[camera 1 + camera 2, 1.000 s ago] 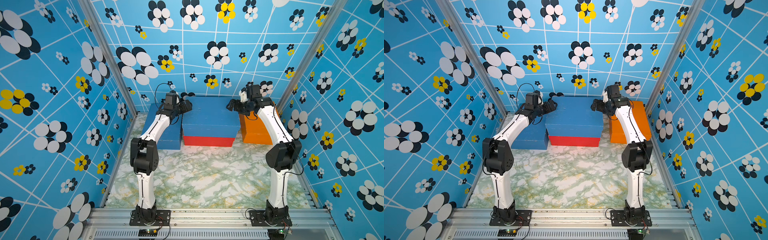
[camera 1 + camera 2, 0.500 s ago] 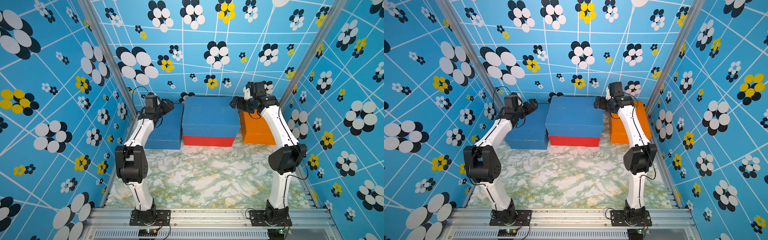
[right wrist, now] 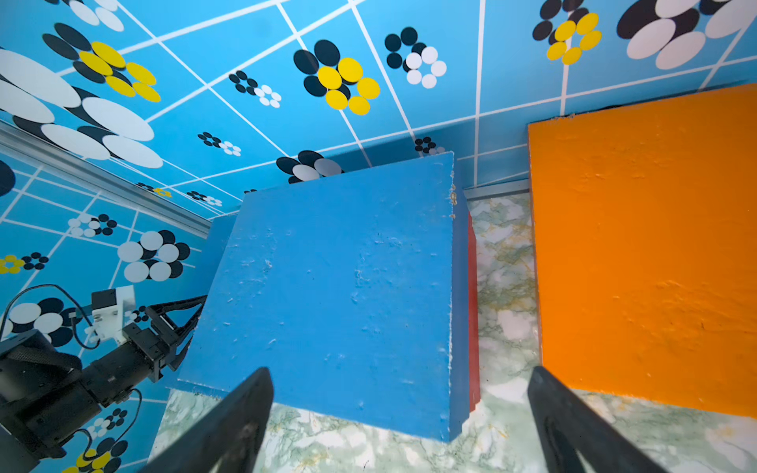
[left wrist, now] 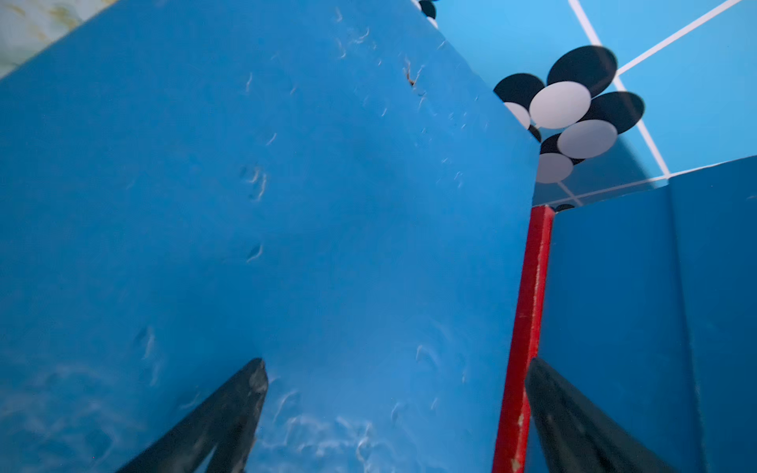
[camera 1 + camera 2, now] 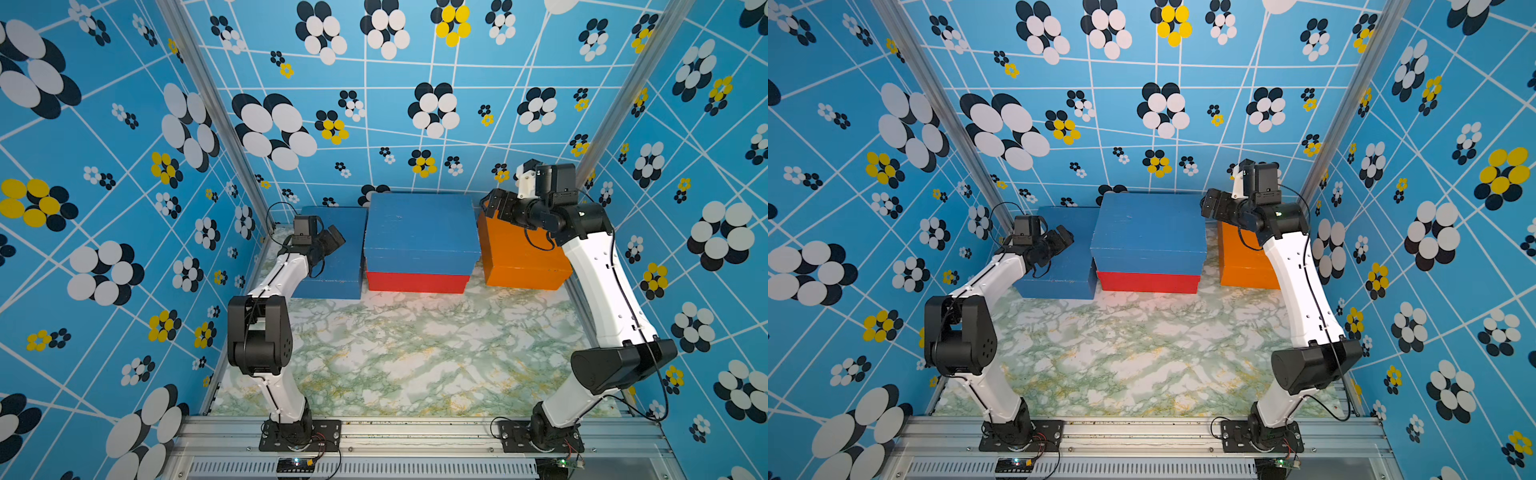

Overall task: Stack the shoeboxes
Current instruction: Move the shoebox to the center of the board.

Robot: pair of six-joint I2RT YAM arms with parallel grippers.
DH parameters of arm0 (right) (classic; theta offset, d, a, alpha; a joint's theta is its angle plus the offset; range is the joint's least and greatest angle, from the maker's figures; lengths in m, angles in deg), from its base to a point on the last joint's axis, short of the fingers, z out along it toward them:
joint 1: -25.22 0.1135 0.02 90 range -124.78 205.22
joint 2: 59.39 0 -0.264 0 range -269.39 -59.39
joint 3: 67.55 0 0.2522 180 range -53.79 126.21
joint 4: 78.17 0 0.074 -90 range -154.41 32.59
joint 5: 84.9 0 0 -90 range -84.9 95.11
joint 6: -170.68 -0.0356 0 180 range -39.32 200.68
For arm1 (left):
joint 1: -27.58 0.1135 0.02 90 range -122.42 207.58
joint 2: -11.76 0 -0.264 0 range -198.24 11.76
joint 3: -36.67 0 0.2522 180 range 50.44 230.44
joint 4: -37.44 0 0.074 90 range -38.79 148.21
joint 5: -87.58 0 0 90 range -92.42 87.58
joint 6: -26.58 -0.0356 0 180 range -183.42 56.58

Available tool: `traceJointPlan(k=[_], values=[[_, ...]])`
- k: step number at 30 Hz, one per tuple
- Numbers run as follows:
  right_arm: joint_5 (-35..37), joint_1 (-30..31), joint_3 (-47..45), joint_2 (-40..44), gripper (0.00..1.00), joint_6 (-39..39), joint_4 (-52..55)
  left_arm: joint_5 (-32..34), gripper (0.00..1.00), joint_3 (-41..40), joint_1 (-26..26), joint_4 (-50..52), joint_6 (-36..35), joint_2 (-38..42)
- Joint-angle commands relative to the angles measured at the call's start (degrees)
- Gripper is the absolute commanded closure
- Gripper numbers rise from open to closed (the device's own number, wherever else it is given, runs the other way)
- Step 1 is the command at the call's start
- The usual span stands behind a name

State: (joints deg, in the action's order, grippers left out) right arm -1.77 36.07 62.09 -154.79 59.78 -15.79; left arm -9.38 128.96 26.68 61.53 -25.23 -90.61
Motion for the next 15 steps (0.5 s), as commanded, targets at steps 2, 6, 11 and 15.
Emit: traceJointPlan(k=[2, 6, 11, 15], values=[[0.7, 1.2, -3.3, 2.1, 0.01, -1.1, -0.2, 2.5, 0.01, -4.2, -0.9, 0.5, 1.6, 4.4], [1.1, 1.6, -5.2, 3.5, 0.01, -1.1, -0.4, 3.3, 0.00, -10.3, -1.0, -1.5, 3.4, 7.2], [1.7, 1.7, -6.4, 5.2, 0.01, -1.0, -0.2, 6.3, 0.01, -17.4, -0.8, -2.3, 4.7, 11.7], [2.1, 1.8, -7.2, 6.7, 0.01, -1.0, -0.1, 6.4, 0.01, -22.6, -0.7, -2.9, 6.2, 14.9]])
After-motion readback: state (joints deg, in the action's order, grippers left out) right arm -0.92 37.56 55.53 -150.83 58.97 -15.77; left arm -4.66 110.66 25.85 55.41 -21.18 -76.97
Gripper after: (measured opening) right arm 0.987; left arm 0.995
